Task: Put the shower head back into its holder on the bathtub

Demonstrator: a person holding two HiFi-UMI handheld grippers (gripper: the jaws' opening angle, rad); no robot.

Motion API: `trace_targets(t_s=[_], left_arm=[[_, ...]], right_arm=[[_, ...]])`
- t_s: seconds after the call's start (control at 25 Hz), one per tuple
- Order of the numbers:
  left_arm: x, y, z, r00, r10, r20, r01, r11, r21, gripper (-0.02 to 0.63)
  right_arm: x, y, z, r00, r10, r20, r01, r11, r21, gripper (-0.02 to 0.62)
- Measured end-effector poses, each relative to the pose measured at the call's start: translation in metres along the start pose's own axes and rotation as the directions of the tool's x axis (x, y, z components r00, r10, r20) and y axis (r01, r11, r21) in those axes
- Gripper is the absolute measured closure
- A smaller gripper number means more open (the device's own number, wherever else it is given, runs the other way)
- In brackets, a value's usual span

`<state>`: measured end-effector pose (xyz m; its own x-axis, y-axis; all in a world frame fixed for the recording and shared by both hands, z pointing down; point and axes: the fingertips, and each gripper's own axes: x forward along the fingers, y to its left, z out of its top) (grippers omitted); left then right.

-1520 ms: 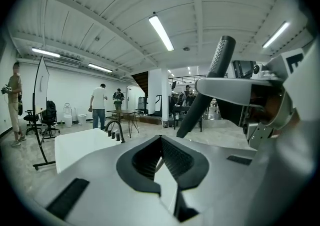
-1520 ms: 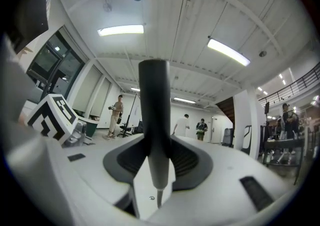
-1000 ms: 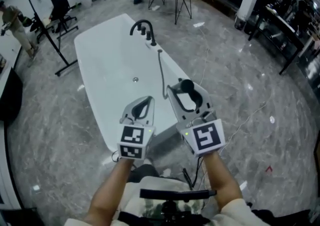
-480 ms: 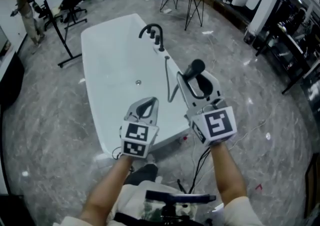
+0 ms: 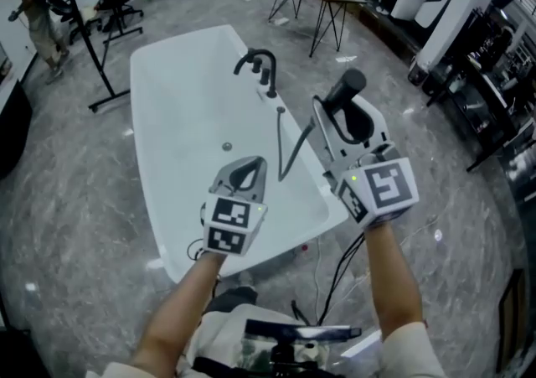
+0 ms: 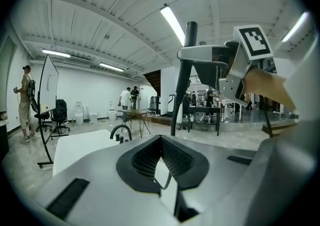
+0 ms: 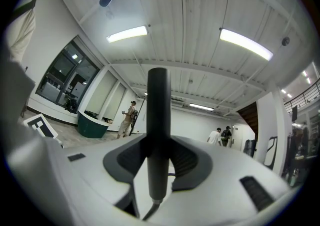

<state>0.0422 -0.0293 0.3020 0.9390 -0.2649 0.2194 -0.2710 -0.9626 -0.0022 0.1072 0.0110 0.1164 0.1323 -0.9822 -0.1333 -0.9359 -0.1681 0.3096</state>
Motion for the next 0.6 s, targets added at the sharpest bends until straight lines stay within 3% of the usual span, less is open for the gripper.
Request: trace_targets(t_s=[0.6], left_arm=[[0.048,0.082,0.029,1.0,0.011,0.027,-0.01,1.0,-0.024,0.598]], right_arm=[[0.134,-0.092,0.058,0.999,-0.046,0.027,0.05,0.985,-0.164,0.445]])
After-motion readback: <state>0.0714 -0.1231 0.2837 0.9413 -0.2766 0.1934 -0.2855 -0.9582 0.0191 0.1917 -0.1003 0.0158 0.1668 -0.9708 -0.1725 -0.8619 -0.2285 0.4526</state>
